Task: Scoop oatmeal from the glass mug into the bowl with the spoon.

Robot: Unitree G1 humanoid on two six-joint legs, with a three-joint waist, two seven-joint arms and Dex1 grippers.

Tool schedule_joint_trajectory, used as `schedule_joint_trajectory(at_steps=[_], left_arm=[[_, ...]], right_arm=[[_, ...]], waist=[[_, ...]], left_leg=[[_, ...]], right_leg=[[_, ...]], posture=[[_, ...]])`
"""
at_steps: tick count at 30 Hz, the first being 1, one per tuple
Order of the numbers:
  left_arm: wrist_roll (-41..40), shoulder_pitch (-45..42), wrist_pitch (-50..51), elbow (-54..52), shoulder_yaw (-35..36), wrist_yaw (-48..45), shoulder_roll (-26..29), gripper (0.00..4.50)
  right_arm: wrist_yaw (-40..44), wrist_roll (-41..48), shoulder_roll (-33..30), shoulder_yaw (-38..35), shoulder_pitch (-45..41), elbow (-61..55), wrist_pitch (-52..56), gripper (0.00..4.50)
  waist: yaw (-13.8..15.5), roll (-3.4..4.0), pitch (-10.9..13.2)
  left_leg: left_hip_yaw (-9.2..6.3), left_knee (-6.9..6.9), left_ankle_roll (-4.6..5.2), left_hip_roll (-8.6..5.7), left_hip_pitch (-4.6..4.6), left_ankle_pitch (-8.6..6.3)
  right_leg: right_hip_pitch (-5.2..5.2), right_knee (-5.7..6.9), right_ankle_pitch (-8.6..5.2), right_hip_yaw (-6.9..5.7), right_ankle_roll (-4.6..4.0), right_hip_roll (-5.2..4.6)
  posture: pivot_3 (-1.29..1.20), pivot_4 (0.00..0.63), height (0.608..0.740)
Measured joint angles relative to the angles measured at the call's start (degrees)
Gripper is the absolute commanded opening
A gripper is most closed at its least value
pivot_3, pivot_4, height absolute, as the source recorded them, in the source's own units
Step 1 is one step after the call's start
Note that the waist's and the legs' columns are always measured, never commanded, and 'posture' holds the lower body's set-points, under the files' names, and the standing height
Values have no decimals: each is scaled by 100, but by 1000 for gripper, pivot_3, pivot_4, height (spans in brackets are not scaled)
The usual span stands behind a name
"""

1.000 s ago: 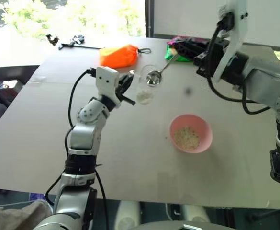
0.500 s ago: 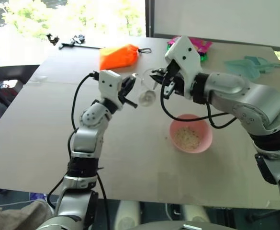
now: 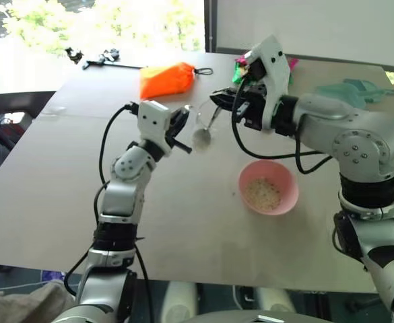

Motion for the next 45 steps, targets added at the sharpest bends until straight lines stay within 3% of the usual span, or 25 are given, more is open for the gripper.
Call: schedule_joint_trajectory(at_steps=[10,35,45], left_arm=[[0,0,-34,6,69,20,5,62],[44,112,40,29,78,65,-45,62],[44,112,77,29,92,67,-78,62]], right_arm=[[-703,796,574,-1425,-258,534,933,0],[-1648,1500,769,-2352,-539,1065,1345,0],[-2431,2153,888,-2724,-551,1454,1483,0]], waist=[[-7,1,0],[-14,1,0],[-16,1,0]], left_leg=[[1,0,0,-1,0,0],[0,-1,0,-1,-2,0],[-1,-1,0,0,-4,0]], right_leg=[[0,1,0,1,0,0],[0,0,0,0,0,0],[-1,-1,0,-1,0,0]], posture=[[0,150,740],[0,150,740],[0,150,740]])
